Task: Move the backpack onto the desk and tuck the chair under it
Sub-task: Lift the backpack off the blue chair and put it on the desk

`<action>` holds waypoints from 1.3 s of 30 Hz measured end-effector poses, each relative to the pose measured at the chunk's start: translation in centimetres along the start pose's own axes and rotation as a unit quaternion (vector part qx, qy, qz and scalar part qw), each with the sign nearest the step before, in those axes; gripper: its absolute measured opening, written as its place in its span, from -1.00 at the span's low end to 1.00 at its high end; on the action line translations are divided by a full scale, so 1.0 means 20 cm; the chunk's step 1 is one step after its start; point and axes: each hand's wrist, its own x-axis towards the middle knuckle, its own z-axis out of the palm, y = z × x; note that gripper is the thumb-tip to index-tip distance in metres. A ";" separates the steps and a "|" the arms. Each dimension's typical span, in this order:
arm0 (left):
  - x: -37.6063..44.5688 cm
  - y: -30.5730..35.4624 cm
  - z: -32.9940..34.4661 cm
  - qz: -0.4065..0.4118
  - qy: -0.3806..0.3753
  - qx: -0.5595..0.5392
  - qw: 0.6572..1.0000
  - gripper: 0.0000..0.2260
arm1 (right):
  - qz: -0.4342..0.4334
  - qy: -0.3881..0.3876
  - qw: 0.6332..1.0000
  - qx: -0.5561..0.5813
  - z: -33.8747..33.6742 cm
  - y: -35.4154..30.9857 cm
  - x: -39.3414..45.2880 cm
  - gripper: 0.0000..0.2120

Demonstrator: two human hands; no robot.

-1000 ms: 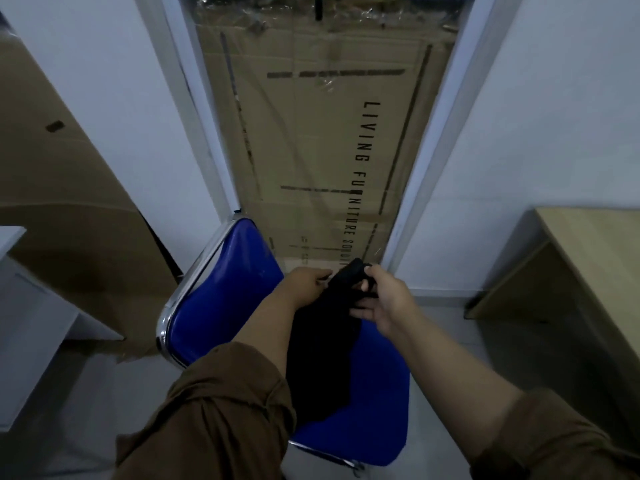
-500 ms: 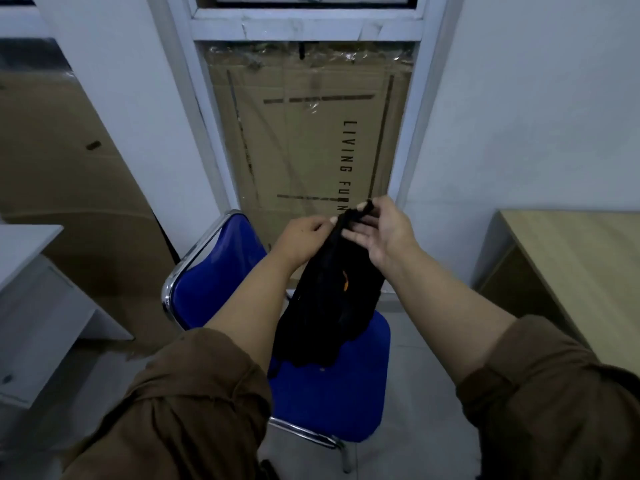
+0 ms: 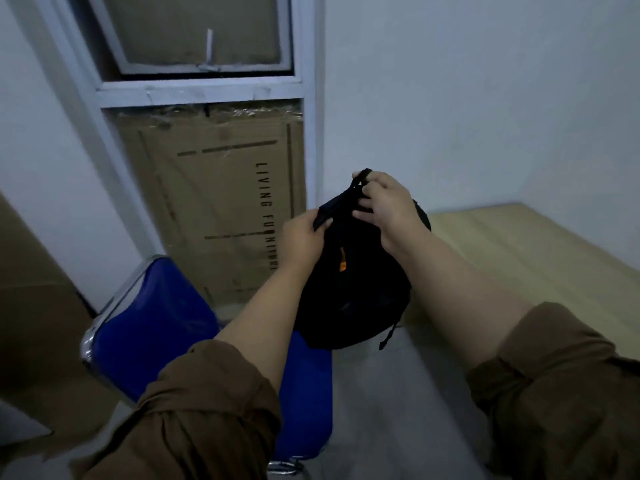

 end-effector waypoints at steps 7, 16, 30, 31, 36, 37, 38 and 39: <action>0.02 0.29 0.21 0.073 -0.068 -0.016 0.995 -0.86 | -0.067 0.245 0.851 -0.460 -0.52 0.08 -0.13 -0.48; -0.09 0.51 0.41 0.140 -0.276 -0.115 0.944 -0.80 | -0.064 0.327 0.860 -0.386 -0.90 0.10 -0.49 -0.83; -0.38 1.22 0.88 0.235 -0.407 -0.226 0.853 -0.82 | -0.094 0.519 0.758 -0.383 -1.50 -0.28 -1.01 -0.88; -0.41 1.28 0.94 0.231 -0.406 -0.237 0.852 -0.81 | -0.092 0.531 0.748 -0.387 -1.57 -0.31 -1.03 -0.89; -0.65 1.54 1.31 0.202 -0.437 -0.285 0.829 -0.75 | -0.058 0.568 0.720 -0.395 -2.00 -0.38 -1.19 -0.89; -0.71 1.56 1.40 0.193 -0.447 -0.286 0.825 -0.74 | -0.046 0.572 0.716 -0.396 -2.09 -0.37 -1.22 -0.89; -0.77 1.59 1.51 0.184 -0.460 -0.282 0.822 -0.73 | -0.032 0.578 0.713 -0.396 -2.20 -0.36 -1.25 -0.89; -0.82 1.58 1.59 0.169 -0.472 -0.279 0.819 -0.72 | -0.020 0.580 0.713 -0.393 -2.28 -0.33 -1.28 -0.89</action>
